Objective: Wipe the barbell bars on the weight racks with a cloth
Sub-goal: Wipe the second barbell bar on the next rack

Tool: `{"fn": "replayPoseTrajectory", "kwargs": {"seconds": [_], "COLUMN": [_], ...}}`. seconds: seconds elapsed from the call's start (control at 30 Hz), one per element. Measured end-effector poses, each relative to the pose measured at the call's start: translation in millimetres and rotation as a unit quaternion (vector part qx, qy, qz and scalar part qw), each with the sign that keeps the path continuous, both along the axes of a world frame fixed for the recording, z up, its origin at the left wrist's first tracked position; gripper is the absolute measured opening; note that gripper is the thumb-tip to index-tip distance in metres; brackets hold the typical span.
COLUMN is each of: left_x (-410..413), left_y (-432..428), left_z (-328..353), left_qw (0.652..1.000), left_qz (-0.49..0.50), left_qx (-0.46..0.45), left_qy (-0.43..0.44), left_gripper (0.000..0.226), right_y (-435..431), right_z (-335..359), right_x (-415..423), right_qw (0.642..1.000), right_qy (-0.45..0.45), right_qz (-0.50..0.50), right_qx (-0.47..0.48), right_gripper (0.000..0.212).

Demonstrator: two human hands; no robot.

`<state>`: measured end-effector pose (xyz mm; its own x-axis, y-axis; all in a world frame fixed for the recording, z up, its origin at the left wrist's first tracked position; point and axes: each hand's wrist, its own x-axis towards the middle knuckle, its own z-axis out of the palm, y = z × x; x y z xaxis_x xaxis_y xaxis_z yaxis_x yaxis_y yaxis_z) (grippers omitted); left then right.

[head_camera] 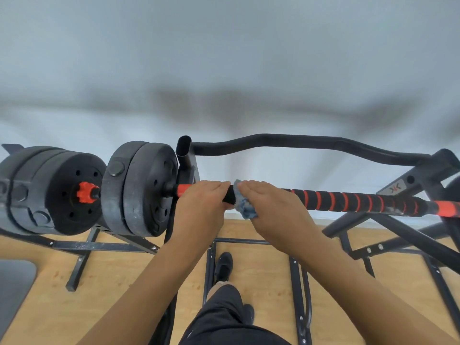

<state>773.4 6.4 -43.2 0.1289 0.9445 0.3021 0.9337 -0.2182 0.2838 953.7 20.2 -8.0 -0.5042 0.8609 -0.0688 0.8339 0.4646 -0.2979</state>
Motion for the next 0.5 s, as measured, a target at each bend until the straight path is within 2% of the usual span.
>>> {"fn": "replayPoseTrajectory", "kwargs": {"seconds": [0.07, 0.13, 0.23, 0.37, 0.5], "left_x": [0, 1, -5, -14, -17], "left_y": [-3, -5, -4, 1, 7], "left_z": [-1, -2, -3, -2, -1], "left_qw": [1.0, 0.999, 1.0, 0.998, 0.997], "left_qz": [0.008, 0.013, 0.001, -0.047, -0.055], "left_qx": [0.011, 0.013, 0.002, -0.035, -0.037], "left_qy": [0.021, 0.039, 0.021, -0.026, -0.043], "left_gripper": [0.03, 0.037, 0.042, 0.044, 0.04], "right_y": [-11, -21, -23, 8, 35], "right_z": [6, 13, 25, 28, 20], "right_x": [4, 13, 31, 36, 22], "right_qw": [0.999, 0.998, 0.994, 0.966, 0.971], "right_qy": [-0.011, -0.009, 0.106, 0.232, 0.212], "right_qz": [0.038, 0.053, -0.023, -0.114, -0.108], "right_qx": [0.014, 0.041, 0.008, -0.024, -0.003], "right_gripper": [0.063, 0.057, 0.029, 0.013, 0.017]}}
